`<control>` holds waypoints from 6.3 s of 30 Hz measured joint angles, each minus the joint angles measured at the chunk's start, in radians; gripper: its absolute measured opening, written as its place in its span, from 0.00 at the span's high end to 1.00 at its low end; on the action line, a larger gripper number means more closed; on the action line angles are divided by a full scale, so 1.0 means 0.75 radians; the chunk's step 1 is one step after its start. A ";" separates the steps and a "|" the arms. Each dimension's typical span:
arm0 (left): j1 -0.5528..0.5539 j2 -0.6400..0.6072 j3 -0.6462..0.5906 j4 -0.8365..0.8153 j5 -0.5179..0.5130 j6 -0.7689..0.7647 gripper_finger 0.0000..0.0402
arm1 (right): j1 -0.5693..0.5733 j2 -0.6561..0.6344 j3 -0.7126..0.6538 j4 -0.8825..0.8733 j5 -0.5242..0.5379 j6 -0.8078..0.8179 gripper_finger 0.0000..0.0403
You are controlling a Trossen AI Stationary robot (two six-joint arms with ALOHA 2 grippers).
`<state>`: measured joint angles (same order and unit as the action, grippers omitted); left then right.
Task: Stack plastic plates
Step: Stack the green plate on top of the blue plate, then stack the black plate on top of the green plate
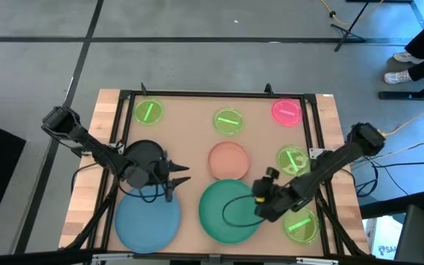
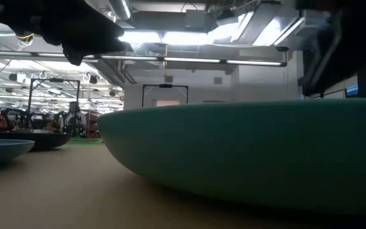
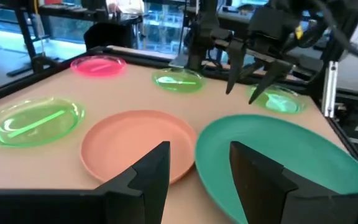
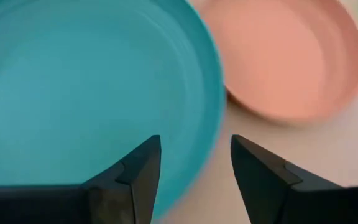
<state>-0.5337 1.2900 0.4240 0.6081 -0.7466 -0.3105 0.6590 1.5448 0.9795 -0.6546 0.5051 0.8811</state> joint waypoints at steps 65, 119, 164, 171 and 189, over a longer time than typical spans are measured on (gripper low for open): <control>-0.052 0.002 0.001 0.552 0.013 0.181 0.60 | -0.339 0.254 -0.102 1.263 -0.308 -0.036 0.99; 0.033 -0.004 0.001 0.702 0.253 0.216 0.60 | -0.522 1.112 0.913 1.395 -0.326 -0.429 0.69; 0.073 0.297 0.542 -0.542 0.681 0.352 0.60 | -0.298 0.365 0.281 0.556 0.063 -0.731 0.69; 0.024 0.298 0.543 -0.732 0.370 0.281 0.60 | -0.221 0.278 0.283 0.329 0.080 -0.715 0.69; 0.091 0.299 0.543 -1.056 0.220 -0.125 0.60 | 0.118 0.119 0.122 0.034 0.353 -0.198 0.69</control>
<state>-0.4657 1.5139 0.8310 -0.1842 -0.5819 -0.4045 0.7473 1.6341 1.0714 -0.6292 0.7699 0.7327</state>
